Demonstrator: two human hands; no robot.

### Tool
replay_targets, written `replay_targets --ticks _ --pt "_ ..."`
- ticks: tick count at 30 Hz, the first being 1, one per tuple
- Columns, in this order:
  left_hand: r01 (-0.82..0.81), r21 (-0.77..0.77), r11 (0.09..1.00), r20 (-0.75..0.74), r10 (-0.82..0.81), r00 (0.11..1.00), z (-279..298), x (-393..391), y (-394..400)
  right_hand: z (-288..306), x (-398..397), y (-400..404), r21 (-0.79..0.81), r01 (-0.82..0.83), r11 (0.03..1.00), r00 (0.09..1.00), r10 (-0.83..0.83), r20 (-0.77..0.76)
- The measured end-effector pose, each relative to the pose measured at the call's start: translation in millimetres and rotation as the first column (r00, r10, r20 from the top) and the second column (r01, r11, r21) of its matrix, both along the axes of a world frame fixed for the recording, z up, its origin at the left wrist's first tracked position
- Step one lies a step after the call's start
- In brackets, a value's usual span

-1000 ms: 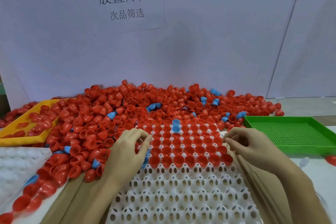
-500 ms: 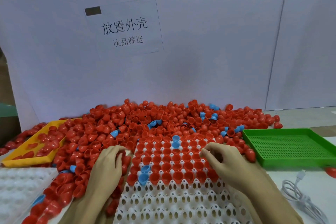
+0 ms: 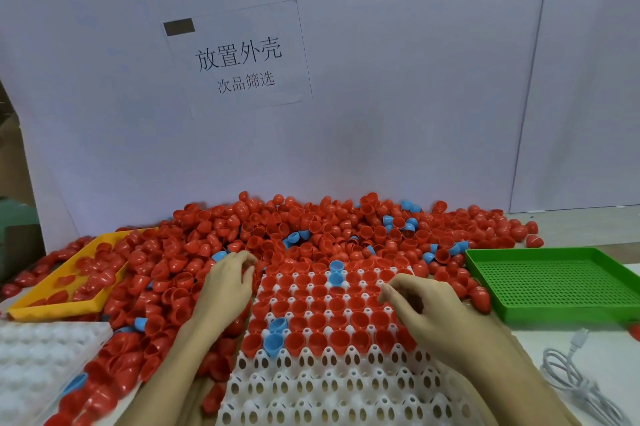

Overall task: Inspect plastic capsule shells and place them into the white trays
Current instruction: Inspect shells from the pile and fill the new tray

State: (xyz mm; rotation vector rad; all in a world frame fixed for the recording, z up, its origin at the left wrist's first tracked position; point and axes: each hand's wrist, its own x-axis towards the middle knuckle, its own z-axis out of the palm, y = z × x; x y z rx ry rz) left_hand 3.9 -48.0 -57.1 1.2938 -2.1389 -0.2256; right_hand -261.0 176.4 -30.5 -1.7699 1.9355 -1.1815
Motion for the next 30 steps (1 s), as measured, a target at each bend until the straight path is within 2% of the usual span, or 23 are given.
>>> replay_targets --ticks 3,5,8,11,14,17,21,24,27,30 --pt "0.14 0.122 0.983 -0.021 -0.139 0.99 7.2 -18.6 -19.8 -0.4 0.0 -0.1 -0.004 0.006 1.0 1.0 -0.006 0.009" --pt "0.204 0.154 0.967 0.059 -0.215 0.975 7.3 -27.6 -30.2 -0.5 -1.5 0.2 -0.002 0.004 1.0 1.0 -0.004 0.021" --pt "0.19 0.156 0.969 0.209 -0.22 0.953 4.7 -34.2 -41.3 -0.4 -3.5 0.6 -0.003 -0.004 1.0 0.999 0.004 0.032" --pt "0.178 0.174 0.968 0.212 -0.214 0.954 0.6 -37.8 -45.4 -1.6 -3.4 -0.5 -0.014 -0.005 1.0 0.999 0.005 0.032" --pt "0.164 0.13 0.978 0.11 -0.178 0.978 -1.1 -37.4 -40.9 -2.6 -3.7 -0.6 -0.025 -0.002 1.0 0.999 0.003 0.037" --pt "0.163 0.007 0.987 -0.07 -0.162 0.984 5.2 -32.2 -25.5 -2.8 -3.5 -0.5 -0.02 0.005 1.0 0.999 -0.005 0.034" --pt "0.207 -0.176 0.963 -0.256 -0.247 0.935 20.7 -32.7 23.7 -2.4 -1.5 -0.8 -0.025 0.014 1.0 0.996 -0.012 0.091" --pt "0.331 -0.18 0.926 -0.336 -0.375 0.864 26.2 -34.0 72.2 1.7 3.5 -0.6 -0.048 0.004 0.999 0.983 0.005 0.181" --pt "0.542 -0.154 0.826 -0.322 -0.56 0.763 24.8 -34.8 111.1 10.2 10.2 2.5 -0.022 -0.151 0.988 0.905 0.147 0.399" --pt "0.664 -0.092 0.742 -0.35 -0.649 0.676 20.6 -38.0 131.6 15.1 12.6 8.1 0.006 -0.367 0.93 0.827 0.323 0.461"
